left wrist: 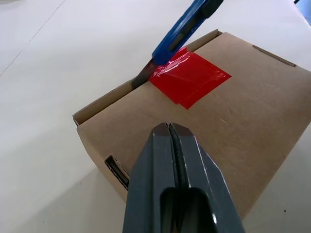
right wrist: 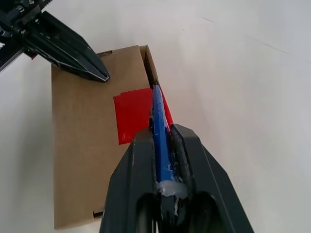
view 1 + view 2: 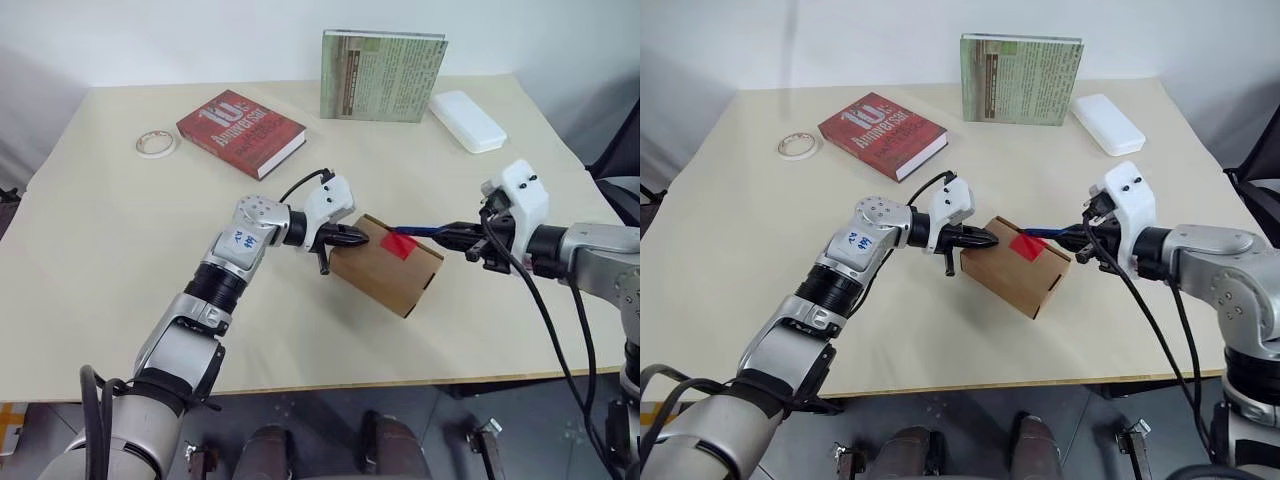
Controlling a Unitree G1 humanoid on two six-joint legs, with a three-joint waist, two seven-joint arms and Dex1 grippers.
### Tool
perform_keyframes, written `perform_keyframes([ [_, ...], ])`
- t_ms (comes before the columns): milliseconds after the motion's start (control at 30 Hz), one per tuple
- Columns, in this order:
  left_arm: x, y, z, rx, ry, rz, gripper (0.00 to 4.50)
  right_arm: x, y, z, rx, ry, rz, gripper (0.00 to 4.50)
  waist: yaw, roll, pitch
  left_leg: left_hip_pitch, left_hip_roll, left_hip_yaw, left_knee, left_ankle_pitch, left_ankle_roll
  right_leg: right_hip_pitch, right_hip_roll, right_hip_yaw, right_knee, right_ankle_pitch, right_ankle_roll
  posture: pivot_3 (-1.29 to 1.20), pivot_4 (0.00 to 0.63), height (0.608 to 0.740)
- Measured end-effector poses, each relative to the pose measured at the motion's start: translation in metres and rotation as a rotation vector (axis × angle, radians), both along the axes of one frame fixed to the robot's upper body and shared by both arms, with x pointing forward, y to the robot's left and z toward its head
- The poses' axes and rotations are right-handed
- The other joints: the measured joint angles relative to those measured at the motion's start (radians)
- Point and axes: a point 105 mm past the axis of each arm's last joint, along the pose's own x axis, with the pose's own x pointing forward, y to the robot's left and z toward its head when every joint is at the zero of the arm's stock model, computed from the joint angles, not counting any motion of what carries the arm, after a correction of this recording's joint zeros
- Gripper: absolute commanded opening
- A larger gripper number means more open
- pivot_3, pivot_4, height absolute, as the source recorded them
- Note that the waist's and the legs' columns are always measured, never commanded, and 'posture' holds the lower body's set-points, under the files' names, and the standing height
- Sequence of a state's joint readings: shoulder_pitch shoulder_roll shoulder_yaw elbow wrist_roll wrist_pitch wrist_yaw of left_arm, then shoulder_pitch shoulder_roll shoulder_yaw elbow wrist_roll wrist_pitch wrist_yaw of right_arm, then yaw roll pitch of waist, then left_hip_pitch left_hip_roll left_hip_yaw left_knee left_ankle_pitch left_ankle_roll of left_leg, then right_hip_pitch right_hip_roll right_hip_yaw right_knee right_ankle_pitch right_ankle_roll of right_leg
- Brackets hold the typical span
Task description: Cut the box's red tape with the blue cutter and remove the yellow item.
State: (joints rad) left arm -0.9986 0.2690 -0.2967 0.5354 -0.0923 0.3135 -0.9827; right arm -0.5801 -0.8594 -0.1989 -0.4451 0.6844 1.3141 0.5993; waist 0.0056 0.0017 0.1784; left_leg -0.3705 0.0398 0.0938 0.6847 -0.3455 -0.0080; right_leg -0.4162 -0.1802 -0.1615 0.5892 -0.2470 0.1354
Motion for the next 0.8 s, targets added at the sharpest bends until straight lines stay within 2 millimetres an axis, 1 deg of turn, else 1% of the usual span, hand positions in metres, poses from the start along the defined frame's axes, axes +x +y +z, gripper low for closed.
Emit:
perform_keyframes([
  [233,0.0,-0.002,-0.001,-0.002,0.0,0.006,0.03,-0.007,-0.011,-0.008,-0.047,0.02,-0.007,0.17,0.018,-0.001,-0.001,0.0,0.0,0.0,0.001,0.0,0.0,0.001,0.0,0.0,0.0,0.0,0.0,0.0,0.15,0.74],
  [367,0.0,-0.003,-0.001,-0.002,0.002,0.007,0.03,-0.01,-0.013,-0.01,-0.055,0.023,-0.005,0.17,0.02,-0.002,-0.001,0.0,0.0,0.0,0.001,-0.001,0.001,0.002,0.0,0.0,-0.001,0.0,0.0,0.0,0.15,0.74],
  [500,-0.001,-0.003,-0.002,-0.006,0.001,0.008,0.03,-0.017,-0.022,-0.006,-0.077,0.029,-0.007,0.17,0.02,-0.002,-0.001,0.0,0.0,0.0,0.001,-0.001,0.001,0.002,0.0,0.0,-0.001,0.0,0.0,0.0,0.15,0.74],
  [800,-0.002,-0.003,-0.002,-0.009,-0.008,0.014,0.03,-0.02,-0.025,-0.001,-0.09,0.034,-0.016,0.17,0.02,-0.002,-0.001,0.001,0.0,-0.001,0.003,-0.001,0.002,0.003,0.0,0.0,-0.001,0.0,0.0,0.0,0.15,0.74],
])
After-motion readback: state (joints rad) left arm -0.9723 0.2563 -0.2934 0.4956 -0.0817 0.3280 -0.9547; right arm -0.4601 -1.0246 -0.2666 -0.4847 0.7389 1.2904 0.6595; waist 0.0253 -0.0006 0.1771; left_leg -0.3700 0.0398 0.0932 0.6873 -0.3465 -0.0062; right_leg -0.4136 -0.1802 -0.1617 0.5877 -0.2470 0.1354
